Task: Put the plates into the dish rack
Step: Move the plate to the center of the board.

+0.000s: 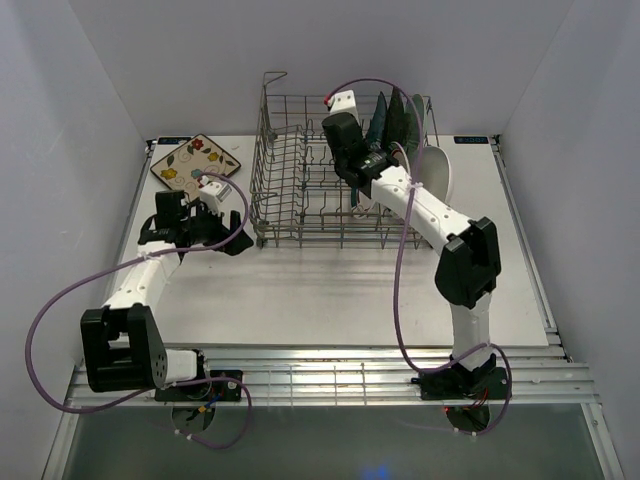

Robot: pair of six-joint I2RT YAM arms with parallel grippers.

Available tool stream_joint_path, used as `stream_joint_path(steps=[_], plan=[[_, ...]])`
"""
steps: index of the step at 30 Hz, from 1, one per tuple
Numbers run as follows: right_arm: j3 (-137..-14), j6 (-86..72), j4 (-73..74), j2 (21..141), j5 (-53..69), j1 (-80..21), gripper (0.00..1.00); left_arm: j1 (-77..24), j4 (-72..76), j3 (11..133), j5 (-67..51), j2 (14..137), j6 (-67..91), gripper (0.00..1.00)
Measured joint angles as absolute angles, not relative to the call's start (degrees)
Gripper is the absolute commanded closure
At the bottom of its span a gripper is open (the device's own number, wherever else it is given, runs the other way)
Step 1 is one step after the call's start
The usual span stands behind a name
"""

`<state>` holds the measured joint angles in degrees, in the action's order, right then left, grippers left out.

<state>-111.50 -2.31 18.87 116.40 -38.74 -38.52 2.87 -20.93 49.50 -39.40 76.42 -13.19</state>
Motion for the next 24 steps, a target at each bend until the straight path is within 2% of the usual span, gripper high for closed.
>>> stream_joint_path(steps=[5, 7, 11, 13, 15, 17, 24], plan=[[-102.98, -3.01, 16.23, 107.28, -38.33, -40.45, 0.46, 2.87, -21.21, 48.62, -38.11, 73.38, -13.98, 0.02], [-99.63, -3.16, 15.35, 104.44, -38.22, -40.99, 0.42, 2.87, -21.78, 48.34, -37.76, 72.69, -14.50, 0.02], [-92.03, -3.73, 12.80, 99.42, -37.71, -41.85, 0.22, 2.90, -22.63, 47.92, -37.52, 71.48, -15.79, 0.02], [-87.88, -4.23, 11.92, 96.88, -37.26, -42.19, 0.16, 2.90, -23.05, 47.24, -37.36, 70.11, -16.38, 0.02], [-84.18, -4.43, 11.00, 94.61, -36.88, -42.54, 0.06, 3.01, -23.55, 46.83, -36.84, 68.58, -16.67, 0.02], [-80.86, -5.02, 10.15, 92.20, -36.40, -42.83, 0.02, 3.38, -23.62, 46.59, -35.99, 67.26, -16.60, 0.02], [-70.37, -6.72, 6.33, 83.24, -34.26, -43.94, 0.06, 9.45, -23.59, 46.57, -36.38, 66.28, -15.77, 0.02]])
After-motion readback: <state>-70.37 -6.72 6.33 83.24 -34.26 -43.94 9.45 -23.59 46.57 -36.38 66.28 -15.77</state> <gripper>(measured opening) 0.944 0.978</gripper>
